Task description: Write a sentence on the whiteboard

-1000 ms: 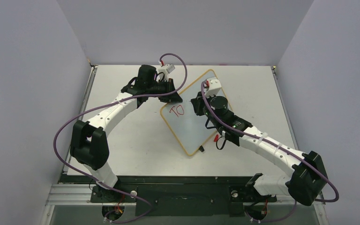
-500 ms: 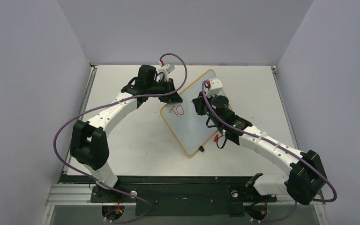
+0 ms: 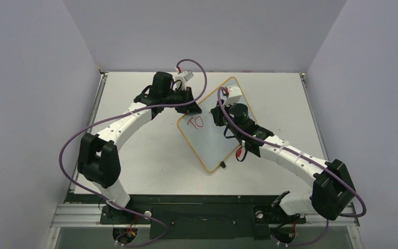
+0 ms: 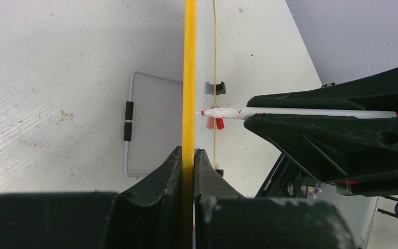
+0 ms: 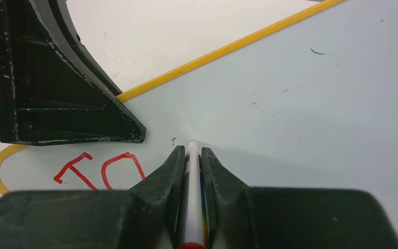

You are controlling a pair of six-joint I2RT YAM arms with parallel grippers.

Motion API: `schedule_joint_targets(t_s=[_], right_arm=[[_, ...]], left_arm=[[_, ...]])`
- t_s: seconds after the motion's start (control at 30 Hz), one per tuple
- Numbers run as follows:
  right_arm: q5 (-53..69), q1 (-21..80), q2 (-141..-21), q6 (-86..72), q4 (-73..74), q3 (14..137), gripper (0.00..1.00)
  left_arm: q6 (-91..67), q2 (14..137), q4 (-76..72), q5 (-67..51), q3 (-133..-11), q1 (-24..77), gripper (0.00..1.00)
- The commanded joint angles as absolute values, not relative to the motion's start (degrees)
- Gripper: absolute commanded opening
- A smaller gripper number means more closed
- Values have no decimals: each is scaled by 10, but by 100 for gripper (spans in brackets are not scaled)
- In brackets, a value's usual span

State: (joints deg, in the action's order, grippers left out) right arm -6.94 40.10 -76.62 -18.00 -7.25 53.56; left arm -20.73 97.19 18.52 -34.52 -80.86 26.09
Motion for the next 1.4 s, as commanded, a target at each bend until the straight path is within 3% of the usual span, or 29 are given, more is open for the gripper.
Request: schedule_joint_targets(t_s=[0.0,0.6,1.37], right_arm=[[-59,402,-775,-180,-101,564,0],[-31,427,-785,-176,-101,566,0],[-91,436,-735,-184,-83,494,0]], left_arm=[[-161,964,194,-314,-817,269,0],[-163,968,195,-313,-820,270,0],[-163,961,196,-310,-817,271,0]])
